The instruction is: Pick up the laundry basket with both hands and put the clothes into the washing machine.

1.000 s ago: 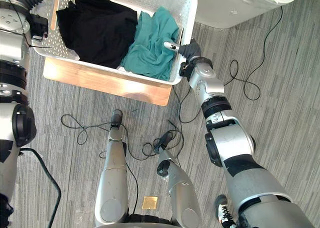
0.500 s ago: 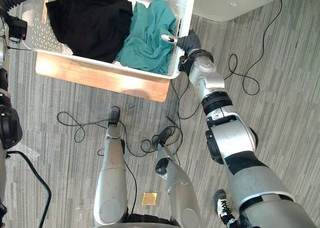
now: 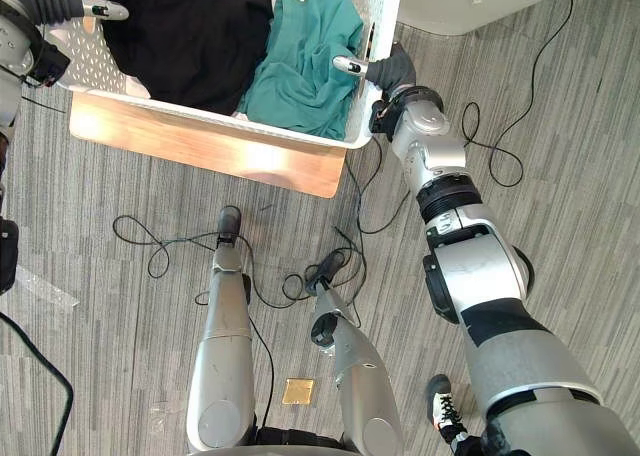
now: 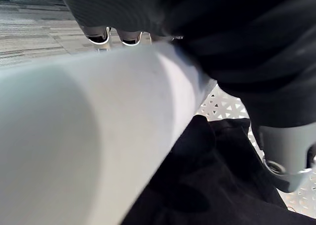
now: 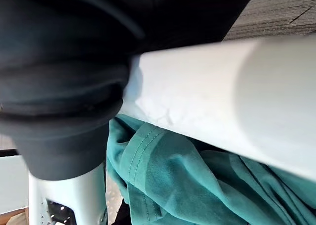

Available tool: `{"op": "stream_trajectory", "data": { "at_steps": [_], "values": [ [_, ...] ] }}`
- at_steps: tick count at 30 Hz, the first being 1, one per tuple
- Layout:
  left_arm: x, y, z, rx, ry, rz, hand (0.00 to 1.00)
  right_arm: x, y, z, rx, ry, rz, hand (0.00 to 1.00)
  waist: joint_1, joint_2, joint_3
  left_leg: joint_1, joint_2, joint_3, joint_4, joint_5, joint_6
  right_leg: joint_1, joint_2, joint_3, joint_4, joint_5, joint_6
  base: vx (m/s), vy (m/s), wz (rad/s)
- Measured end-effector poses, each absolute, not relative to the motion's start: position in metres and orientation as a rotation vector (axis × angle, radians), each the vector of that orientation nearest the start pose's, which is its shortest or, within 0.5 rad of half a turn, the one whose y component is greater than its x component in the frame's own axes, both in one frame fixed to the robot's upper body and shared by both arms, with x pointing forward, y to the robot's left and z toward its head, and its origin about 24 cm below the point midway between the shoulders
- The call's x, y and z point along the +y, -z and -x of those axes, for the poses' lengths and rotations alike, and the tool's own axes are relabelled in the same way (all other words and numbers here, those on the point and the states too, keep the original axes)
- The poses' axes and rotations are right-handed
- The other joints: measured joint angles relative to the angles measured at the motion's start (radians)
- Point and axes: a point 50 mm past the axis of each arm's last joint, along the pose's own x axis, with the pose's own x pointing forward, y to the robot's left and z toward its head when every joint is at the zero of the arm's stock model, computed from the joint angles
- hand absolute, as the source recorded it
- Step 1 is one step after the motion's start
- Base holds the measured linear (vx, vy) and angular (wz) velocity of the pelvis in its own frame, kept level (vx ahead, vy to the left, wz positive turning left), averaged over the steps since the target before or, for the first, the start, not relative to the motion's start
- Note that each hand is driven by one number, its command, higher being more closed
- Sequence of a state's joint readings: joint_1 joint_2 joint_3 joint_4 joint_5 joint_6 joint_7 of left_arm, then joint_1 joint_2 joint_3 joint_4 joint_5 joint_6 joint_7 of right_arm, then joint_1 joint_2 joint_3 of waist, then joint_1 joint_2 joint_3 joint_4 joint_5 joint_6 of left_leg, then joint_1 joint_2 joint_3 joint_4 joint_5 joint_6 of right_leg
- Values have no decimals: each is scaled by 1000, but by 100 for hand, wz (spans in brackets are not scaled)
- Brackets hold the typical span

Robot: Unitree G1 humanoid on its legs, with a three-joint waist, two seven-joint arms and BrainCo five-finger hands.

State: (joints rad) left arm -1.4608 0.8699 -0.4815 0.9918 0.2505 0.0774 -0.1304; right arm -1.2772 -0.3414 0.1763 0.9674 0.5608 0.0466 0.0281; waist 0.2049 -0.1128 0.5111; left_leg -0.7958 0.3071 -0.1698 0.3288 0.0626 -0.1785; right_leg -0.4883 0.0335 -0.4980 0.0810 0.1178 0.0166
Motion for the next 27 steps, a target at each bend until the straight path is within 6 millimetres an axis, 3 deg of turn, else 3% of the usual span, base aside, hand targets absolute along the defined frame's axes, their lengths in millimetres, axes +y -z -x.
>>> {"op": "stream_trajectory", "data": {
  "at_steps": [11,14,15,16,17,27],
  "values": [
    [279,-372,-380,-214,-332,-1124,0,-140,-272,-423,-242,-187,-99,0,-3,-2,1,-23,-8,-10,3,7,3,0,5,-11,-39,26,3,42,18,1],
    [280,-378,-378,-242,-341,-1090,0,-138,-276,-423,-247,-193,-83,0,-5,-16,7,-25,-7,-7,5,7,3,0,6,-10,-46,31,-1,47,21,-3],
    [279,-379,-377,-247,-342,-1086,100,-138,-276,-424,-247,-193,-80,0,-6,-16,8,-28,-7,-10,7,7,3,0,8,-10,-48,34,1,44,21,0],
    [279,-379,-377,-248,-341,-1086,100,-138,-276,-424,-247,-191,-76,0,-7,-16,8,-29,-7,-10,8,7,3,0,8,-10,-48,34,1,54,28,0],
    [279,-379,-377,-248,-342,-1086,100,-138,-277,-424,-243,-189,-60,100,-7,-16,8,-29,-7,-10,10,7,3,0,8,-10,-48,35,1,46,25,-1],
    [275,-382,-378,-314,-400,-1029,100,-147,-284,-425,-254,-119,83,100,-16,-17,8,-30,-8,-12,0,17,5,-1,8,-13,-52,35,1,61,18,1]
  ]
}}
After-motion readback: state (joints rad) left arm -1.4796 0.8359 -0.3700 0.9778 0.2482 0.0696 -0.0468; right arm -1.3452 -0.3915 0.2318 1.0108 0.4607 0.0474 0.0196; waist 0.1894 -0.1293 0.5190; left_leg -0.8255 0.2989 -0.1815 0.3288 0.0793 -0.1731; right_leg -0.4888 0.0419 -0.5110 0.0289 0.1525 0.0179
